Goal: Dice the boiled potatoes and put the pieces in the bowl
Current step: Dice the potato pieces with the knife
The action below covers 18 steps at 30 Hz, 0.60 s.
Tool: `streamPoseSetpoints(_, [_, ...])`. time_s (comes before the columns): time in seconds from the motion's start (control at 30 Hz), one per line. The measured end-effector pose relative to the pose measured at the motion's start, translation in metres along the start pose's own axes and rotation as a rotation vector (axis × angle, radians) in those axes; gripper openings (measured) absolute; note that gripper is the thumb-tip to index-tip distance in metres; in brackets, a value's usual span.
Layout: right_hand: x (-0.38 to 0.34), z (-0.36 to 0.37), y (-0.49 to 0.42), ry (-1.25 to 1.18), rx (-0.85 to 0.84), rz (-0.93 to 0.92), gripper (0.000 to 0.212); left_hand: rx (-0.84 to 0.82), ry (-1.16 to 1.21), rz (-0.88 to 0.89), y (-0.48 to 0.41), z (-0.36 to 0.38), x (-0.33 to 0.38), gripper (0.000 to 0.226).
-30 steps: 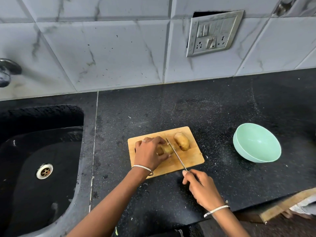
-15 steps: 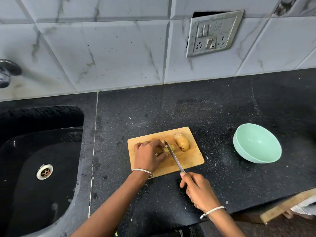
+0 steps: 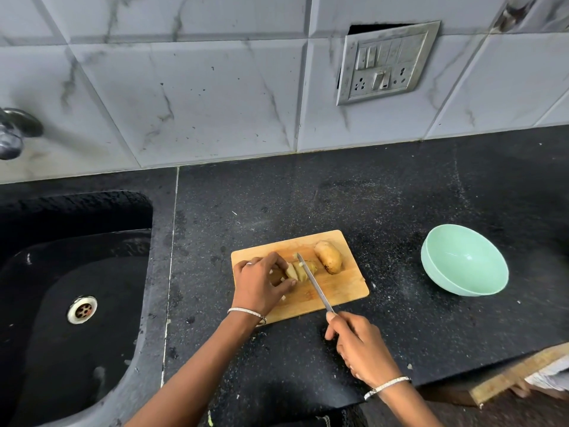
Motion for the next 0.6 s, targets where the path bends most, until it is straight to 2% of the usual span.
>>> streamPoseSetpoints(0.23, [-0.003,0.013,0.004,0.024,-0.054,-0.032,0.042,-0.016,0.0,0.004,0.001,-0.006,-0.008,0.042])
streamPoseSetpoints(0.4, [-0.005,0.023,0.002,0.041,-0.071,-0.048,0.041,0.031,0.141,-0.028,0.001,-0.019,-0.013,0.047])
streamPoseSetpoints(0.6, [-0.011,0.026,0.001,0.035,-0.124,-0.066,0.043,0.058,0.175,-0.017,-0.004,-0.028,-0.018,0.018])
Point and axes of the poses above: each hand's wrist, its own y-axis away from the middle knuckle, its own z-axis out of the palm, x = y × z, the point moved 5 cm from there along -y, towards the middle knuckle, and after that the axes turned 12 degrees about -z, right-handed, at the moved point
